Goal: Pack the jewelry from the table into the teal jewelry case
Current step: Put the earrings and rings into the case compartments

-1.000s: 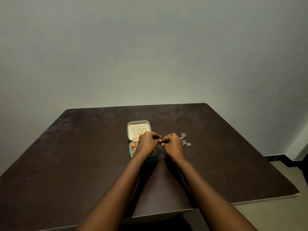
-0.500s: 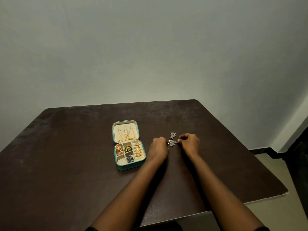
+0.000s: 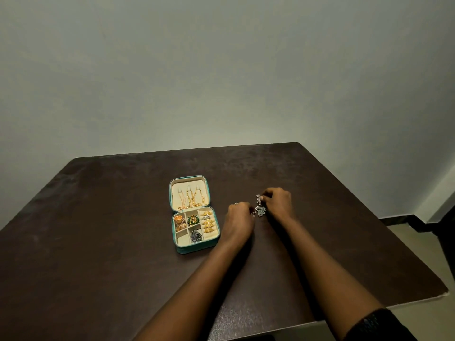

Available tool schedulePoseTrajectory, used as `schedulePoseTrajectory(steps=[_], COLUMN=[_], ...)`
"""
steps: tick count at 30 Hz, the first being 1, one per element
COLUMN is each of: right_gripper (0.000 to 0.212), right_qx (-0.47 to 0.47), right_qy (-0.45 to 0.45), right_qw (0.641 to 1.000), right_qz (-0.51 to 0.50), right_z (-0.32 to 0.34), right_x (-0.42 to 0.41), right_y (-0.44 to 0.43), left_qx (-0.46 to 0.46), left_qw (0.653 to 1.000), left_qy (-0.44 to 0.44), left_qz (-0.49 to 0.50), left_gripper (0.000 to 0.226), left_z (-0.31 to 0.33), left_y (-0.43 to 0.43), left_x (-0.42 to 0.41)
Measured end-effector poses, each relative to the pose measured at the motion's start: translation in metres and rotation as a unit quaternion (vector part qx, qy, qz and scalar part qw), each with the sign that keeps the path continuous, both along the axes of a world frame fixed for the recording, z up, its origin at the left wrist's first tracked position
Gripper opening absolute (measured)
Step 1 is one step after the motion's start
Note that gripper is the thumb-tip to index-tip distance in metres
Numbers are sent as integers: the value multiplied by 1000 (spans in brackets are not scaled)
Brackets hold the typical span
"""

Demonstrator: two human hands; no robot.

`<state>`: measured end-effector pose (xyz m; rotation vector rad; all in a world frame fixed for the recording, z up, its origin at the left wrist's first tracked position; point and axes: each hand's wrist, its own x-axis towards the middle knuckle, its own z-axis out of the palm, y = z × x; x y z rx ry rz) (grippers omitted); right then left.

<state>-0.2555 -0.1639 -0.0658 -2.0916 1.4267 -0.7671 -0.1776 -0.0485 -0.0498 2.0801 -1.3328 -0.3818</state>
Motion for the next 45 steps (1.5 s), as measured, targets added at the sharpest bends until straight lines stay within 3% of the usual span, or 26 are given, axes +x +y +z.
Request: schedulePoseTrajectory(steps=[3,6,10,14,17,20,23,28,33,37,42,45], right_gripper=[11,20,22,20,37,32,22,30,38,37,35,34], right_qx=[54,154,205,263,325,372,396,407,406,405,418,426], right_qy=[-108,-306,-426,-565,-643,-668,-666,-675,-653,-636,-635,-629], right_qw=[992,939,881,782,692,644,632,615,638,655,646,647], right_qz=[-42,-42,-10,7,28,29,18,27,36,50,62,65], right_z=[-1,-3,-5,-5,-1,3,6,8,8,4,0,-1], right_x=[-4,-14,-29,-43,-49,-51,-51,-51,-51,-50,-50,-50], right_y=[-5,-8,-3,-3,-3,1,4,4,6,4,0,-2], left_qx=[-17,-15,-10,-6,-15,-20,-24,-23,-60,-84,-98,-99], left_qw=[1000,1000,999,997,996,996,996,999,987,973,899,880], left_qy=[-3,-8,-27,-75,-87,-83,-87,-23,151,213,424,462], left_qz=[-3,-11,-26,-22,-20,-25,-27,-15,20,40,48,54], left_gripper=[23,23,22,24,22,20,17,20,12,12,23,29], left_z=[2,2,-1,-6,-8,-11,-11,-9,-1,3,7,8], left_y=[1,0,-5,-12,-14,-15,-17,-22,-21,-20,-24,-26], left_x=[-1,-4,-8,-10,-12,-13,-14,-12,-10,-3,3,6])
